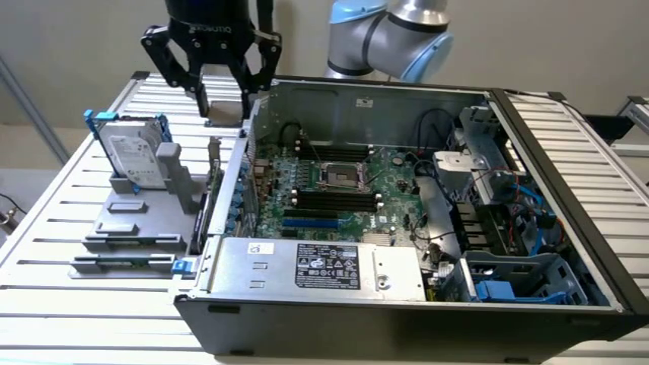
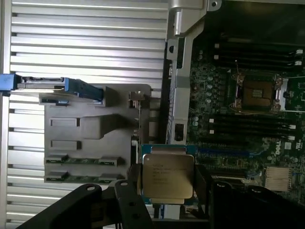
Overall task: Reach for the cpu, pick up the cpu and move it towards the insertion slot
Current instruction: 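Pick up the cpu and move it towards the insertion slot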
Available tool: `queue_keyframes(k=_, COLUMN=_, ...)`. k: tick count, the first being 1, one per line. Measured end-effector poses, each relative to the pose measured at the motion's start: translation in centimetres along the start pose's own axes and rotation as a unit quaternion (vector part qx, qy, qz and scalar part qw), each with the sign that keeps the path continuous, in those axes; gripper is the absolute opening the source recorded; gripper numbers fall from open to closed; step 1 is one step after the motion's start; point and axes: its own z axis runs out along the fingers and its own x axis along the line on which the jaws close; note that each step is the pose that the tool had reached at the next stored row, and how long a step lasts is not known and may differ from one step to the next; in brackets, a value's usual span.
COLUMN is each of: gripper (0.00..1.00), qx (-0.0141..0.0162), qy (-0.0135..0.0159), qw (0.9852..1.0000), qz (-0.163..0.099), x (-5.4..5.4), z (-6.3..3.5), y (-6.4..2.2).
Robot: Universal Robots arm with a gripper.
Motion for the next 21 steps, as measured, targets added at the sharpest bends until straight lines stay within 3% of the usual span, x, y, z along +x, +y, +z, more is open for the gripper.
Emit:
queue_keyframes(k=4, gripper=0.55, qx=-0.0021, qy=-0.0002, qw=1.0000, qz=0.000, x=-1.8, z=-0.05, y=-0.08)
queue_keyframes(k=11, gripper=0.55, qx=-0.0023, qy=-0.0001, qw=1.0000, qz=0.000, x=-5.0, z=-0.09, y=0.15)
queue_keyframes(k=21, gripper=0.55, qx=-0.0023, qy=-0.0001, qw=1.0000, qz=0.000, x=-9.4, z=0.16, y=1.34)
